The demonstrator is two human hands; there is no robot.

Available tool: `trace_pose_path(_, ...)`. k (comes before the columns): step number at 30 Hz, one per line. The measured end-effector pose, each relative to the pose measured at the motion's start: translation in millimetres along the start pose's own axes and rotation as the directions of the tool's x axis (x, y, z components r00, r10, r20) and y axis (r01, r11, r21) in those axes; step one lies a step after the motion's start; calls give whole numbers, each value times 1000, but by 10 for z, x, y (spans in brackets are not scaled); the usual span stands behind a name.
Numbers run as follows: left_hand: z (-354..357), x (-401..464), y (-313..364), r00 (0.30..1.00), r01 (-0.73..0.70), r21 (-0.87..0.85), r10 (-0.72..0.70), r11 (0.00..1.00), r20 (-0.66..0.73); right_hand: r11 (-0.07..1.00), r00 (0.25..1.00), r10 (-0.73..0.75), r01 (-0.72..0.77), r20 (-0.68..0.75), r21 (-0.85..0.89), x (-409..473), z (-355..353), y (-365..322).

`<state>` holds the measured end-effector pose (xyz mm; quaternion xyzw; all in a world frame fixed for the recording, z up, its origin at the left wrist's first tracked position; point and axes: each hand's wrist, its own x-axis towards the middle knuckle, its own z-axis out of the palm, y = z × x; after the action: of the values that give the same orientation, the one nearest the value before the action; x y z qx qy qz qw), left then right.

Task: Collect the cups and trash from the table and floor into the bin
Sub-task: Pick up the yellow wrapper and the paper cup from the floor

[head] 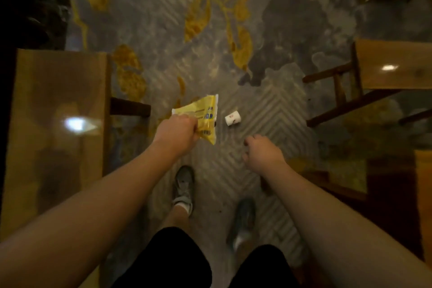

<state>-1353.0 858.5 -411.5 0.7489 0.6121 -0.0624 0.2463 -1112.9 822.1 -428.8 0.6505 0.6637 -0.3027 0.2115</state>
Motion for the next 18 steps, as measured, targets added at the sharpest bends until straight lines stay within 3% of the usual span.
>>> trace_pose_path(12,2220,1688,-1001,994,72,50,-76,996,82,961,996,-57,73,67,-266,3171,1490,414)
trace_pose_path(18,3078,2070,-1112,988,11,157,-35,988,152,886,989,-137,147,55,-439,3959,2171,695)
